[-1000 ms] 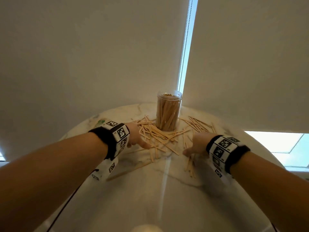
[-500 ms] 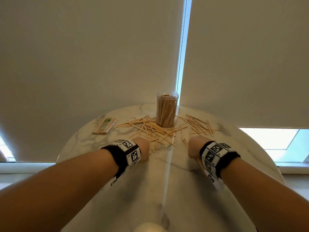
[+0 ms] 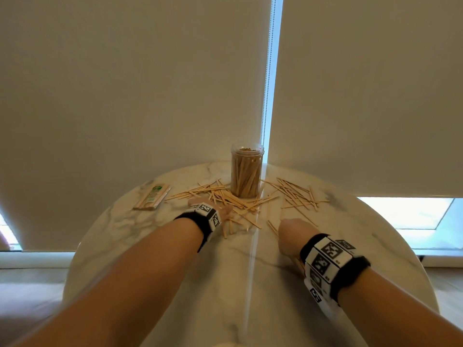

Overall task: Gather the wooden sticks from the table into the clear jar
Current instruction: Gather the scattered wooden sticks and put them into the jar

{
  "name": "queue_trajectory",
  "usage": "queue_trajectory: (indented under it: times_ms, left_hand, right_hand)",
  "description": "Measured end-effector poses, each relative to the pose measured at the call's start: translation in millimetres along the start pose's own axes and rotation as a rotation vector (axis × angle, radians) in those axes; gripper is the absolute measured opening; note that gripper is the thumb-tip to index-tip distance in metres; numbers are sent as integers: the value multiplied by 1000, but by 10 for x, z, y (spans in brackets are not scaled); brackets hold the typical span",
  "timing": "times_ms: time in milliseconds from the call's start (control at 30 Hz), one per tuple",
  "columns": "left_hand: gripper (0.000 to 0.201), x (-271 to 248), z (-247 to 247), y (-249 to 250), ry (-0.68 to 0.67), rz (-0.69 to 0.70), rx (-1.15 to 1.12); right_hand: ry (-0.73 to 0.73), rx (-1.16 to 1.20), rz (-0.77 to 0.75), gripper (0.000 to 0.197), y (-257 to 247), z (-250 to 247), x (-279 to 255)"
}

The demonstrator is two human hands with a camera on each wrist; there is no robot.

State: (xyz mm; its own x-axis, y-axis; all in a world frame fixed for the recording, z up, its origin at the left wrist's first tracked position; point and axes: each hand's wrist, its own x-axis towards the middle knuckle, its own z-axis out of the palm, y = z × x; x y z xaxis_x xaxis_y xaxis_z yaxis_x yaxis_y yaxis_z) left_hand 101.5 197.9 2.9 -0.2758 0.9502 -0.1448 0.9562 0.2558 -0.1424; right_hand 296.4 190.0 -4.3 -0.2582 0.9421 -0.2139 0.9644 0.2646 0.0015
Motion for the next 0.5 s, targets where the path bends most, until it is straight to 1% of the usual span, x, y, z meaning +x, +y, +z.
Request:
queue_trajectory:
  times_ms: [33,67,100,200,233,300,333,433,500]
  left_hand:
    - [75,-20,-20,66,-14,30,76]
    - [73,-34,-43,121,18,33,38]
    - [68,45,-8,170,13,64,86]
    - [42,173,35,244,-139,104,116]
    - [35,228,63,263,-151,105,131]
    - [28,222,64,303,-195,110,154]
    - [28,192,44,322,-185,127,151]
    - [38,121,59,296,-154,170,196]
    - [43,69,108,232,-121,160,173]
  right_hand:
    - [-2,4,1,26,2,0,6]
    - [-6,11,4,26,6,-2,11]
    - [-8,20,7,25,11,-4,16]
    - [-19,27,10,24,25,-24,18]
    - [-25,25,10,25,25,-34,10]
    - [-26,16,7,25,15,-49,-4]
    - [-25,14,4,26,10,-49,-12]
    - [-33,0,-13,27,-1,-47,-52]
    - [-37,-17,-41,27,-7,-43,-97]
